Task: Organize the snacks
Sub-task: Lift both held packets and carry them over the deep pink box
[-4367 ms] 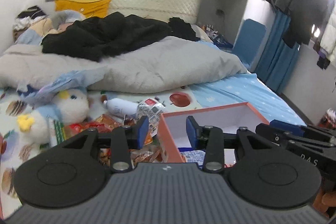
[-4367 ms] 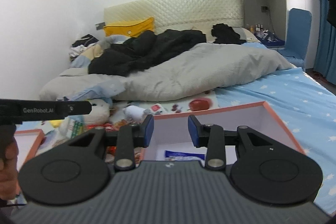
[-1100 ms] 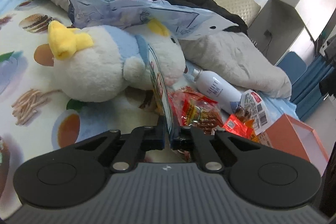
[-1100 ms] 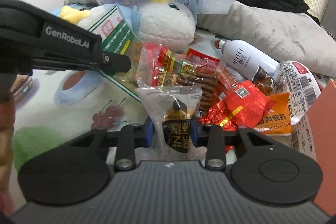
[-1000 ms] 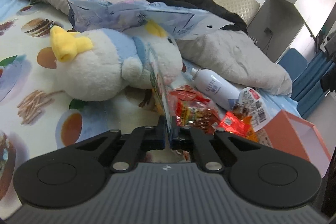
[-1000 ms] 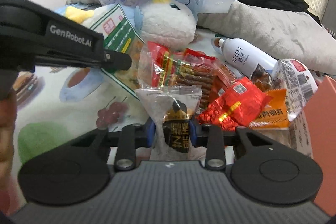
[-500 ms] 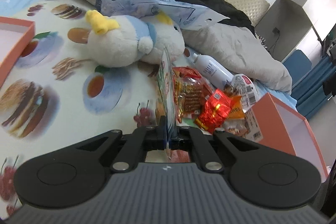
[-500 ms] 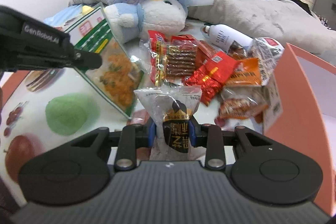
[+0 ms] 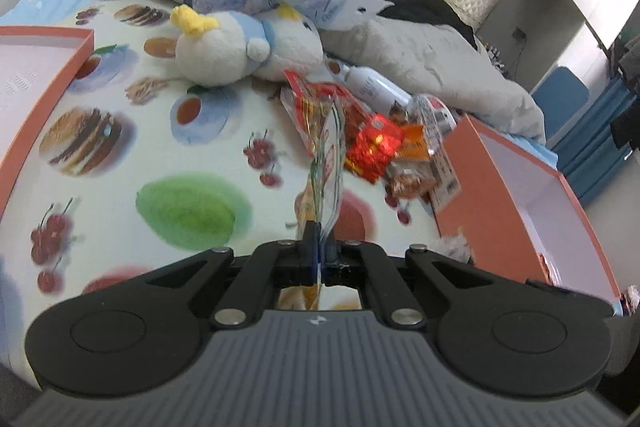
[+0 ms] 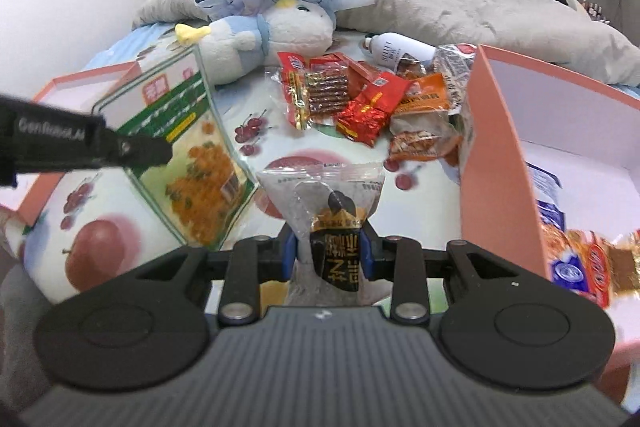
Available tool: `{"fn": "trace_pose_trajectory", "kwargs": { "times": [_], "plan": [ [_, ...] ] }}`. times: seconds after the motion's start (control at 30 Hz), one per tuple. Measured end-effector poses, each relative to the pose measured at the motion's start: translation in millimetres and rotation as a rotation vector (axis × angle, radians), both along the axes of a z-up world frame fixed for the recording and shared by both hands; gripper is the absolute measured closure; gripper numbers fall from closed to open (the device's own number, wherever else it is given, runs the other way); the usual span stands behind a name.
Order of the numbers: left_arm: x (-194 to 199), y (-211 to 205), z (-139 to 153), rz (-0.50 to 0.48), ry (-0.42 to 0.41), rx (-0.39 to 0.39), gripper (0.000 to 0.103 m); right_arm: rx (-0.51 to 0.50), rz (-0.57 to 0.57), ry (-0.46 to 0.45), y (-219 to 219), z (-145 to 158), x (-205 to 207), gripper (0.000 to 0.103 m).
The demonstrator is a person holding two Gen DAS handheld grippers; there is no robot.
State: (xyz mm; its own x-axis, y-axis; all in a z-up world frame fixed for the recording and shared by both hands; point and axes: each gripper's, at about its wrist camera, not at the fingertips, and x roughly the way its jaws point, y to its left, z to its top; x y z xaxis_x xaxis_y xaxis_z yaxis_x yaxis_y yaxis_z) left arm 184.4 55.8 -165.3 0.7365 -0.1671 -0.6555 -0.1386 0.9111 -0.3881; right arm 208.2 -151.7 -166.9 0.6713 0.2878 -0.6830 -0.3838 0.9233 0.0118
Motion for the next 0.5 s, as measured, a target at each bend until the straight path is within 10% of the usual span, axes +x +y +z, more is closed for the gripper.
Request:
{"fn": "trace_pose_trajectory", "kwargs": {
  "times": [0.5],
  "plan": [
    [-0.1, -31.6, 52.6, -0.148, -0.053, 0.083, 0.103, 0.089, -0.104, -0.052, -27.8, 34.4, -12.1, 0.069]
  ]
}}
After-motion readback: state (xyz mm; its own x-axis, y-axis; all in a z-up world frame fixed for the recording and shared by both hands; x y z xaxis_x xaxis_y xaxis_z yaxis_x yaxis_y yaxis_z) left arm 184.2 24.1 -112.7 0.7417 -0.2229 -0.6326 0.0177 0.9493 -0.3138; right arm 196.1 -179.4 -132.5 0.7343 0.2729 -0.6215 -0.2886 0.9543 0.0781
